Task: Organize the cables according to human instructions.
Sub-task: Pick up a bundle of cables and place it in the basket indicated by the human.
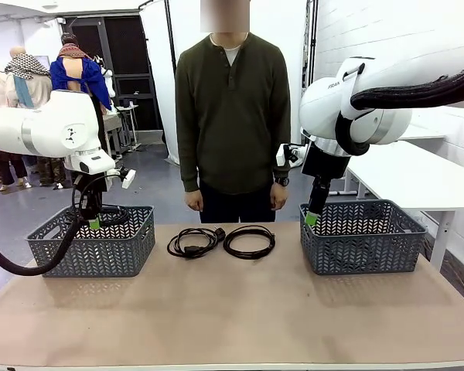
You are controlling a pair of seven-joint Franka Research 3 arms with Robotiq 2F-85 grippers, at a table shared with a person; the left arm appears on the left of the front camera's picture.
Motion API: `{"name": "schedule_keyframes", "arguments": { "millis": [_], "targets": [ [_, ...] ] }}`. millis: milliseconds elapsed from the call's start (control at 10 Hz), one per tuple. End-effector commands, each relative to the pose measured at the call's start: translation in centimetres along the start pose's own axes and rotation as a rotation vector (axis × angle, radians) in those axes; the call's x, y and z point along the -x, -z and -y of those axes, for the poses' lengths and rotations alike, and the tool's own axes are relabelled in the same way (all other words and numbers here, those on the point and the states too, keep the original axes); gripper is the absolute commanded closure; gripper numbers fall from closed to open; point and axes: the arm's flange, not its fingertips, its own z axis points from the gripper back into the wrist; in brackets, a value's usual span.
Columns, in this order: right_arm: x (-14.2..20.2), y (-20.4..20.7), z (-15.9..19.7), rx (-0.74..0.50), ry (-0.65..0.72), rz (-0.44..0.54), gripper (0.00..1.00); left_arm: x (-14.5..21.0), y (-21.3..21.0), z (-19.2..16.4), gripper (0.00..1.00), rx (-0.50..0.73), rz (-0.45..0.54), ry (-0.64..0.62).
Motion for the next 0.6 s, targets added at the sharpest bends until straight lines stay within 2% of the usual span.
{"name": "schedule_keyframes", "arguments": {
  "millis": [0,400,500],
  "targets": [
    [-0.1,-0.1,0.0,0.005,0.004,-0.016,0.00,0.4,-0.4,-1.5,1.00,-0.021,0.002,0.022],
    [-0.1,-0.1,0.0,0.005,0.004,-0.016,0.00,0.1,0.4,-2.2,1.00,-0.014,0.002,0.055],
    [-0.1,-0.1,0.0,0.005,0.004,-0.016,0.00,0.3,0.6,-2.2,0.82,-0.006,0.001,0.053]
  ]
}}
